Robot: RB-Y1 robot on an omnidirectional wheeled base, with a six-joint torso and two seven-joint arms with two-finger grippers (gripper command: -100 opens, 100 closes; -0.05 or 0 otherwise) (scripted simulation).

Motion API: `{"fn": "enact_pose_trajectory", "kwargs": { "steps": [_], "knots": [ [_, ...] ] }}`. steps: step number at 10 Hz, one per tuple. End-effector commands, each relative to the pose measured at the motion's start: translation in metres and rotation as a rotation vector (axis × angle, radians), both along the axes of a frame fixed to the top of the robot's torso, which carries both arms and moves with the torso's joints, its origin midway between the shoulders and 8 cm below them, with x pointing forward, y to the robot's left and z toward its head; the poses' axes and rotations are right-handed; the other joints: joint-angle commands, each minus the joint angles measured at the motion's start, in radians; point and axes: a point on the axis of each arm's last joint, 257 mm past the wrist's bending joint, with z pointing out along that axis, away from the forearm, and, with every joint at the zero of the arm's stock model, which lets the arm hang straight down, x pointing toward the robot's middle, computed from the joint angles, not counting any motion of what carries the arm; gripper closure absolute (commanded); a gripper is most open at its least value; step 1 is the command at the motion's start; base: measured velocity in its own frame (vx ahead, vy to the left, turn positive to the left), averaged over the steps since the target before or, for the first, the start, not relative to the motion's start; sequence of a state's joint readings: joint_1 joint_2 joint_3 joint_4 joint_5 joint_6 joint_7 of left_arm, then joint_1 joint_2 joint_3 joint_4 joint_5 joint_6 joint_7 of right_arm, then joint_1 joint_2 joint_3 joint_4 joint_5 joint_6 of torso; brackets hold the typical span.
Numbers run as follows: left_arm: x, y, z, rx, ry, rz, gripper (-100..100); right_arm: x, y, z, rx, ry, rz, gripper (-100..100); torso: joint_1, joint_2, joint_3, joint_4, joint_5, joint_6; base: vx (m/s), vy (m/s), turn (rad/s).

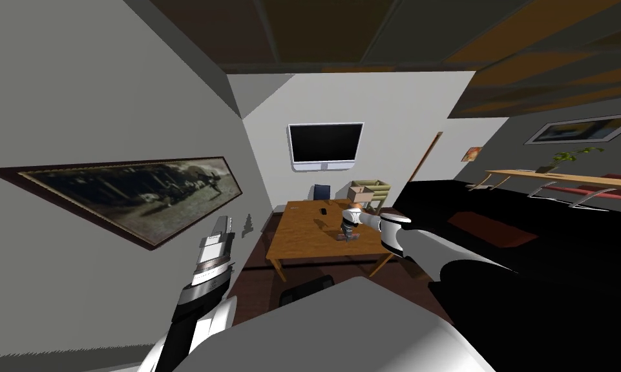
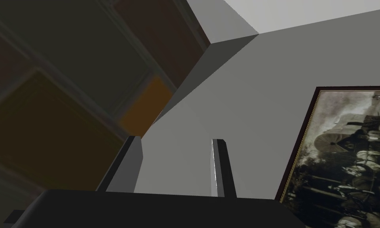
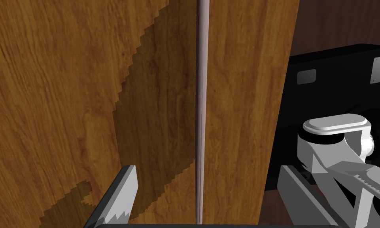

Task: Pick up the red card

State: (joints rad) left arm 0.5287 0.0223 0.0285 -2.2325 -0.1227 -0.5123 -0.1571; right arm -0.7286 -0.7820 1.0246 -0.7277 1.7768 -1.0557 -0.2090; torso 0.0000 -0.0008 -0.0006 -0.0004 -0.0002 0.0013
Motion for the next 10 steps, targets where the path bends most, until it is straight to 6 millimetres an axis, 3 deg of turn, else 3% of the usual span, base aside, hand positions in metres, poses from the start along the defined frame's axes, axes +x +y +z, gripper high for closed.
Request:
{"fn": "enact_pose_trajectory", "kwargs": {
  "steps": [1,2,3,4,8,9,10],
  "knots": [
    [0.0,0.0,0.0,0.0,0.0,0.0,0,-0.001,-0.001,-0.005,-0.001,-0.001,0.0,-100,0.0,0.0,0.0,0.0,0.0,0.0,0.018,-0.001,0.006],
    [0.0,0.0,0.0,0.0,0.0,0.0,0,-0.007,-0.001,-0.015,-0.001,-0.001,-0.003,-100,0.0,0.0,0.0,0.0,0.0,0.0,0.032,0.0,0.027],
    [0.0,0.0,0.0,0.0,0.0,0.0,0,-0.005,-0.001,-0.009,0.0,0.001,-0.003,-100,0.0,0.0,0.0,0.0,0.0,0.0,0.016,0.0,0.005],
    [0.0,0.0,0.0,0.0,0.0,0.0,0,-0.005,-0.001,-0.01,-0.001,-0.001,-0.002,100,0.0,0.0,0.0,0.0,0.0,0.0,0.0,0.0,0.0],
    [0.0,0.0,0.0,0.0,0.0,0.0,0,-0.004,-0.002,-0.01,-0.001,-0.003,-0.008,100,0.0,0.001,0.0,0.0,0.0,-0.001,0.0,0.0,-0.003],
    [0.0,0.0,0.0,0.0,0.0,0.0,0,-0.004,-0.002,-0.01,-0.001,-0.003,-0.007,0,0.0,0.001,0.001,0.0,0.0,-0.001,0.0,0.0,0.0],
    [0.0,0.0,0.0,0.0,0.0,0.0,0,0.004,0.0,0.002,0.0,-0.001,0.002,100,0.0,0.001,0.001,0.0,0.0,-0.001,-0.028,0.002,-0.036]
  ]
}}
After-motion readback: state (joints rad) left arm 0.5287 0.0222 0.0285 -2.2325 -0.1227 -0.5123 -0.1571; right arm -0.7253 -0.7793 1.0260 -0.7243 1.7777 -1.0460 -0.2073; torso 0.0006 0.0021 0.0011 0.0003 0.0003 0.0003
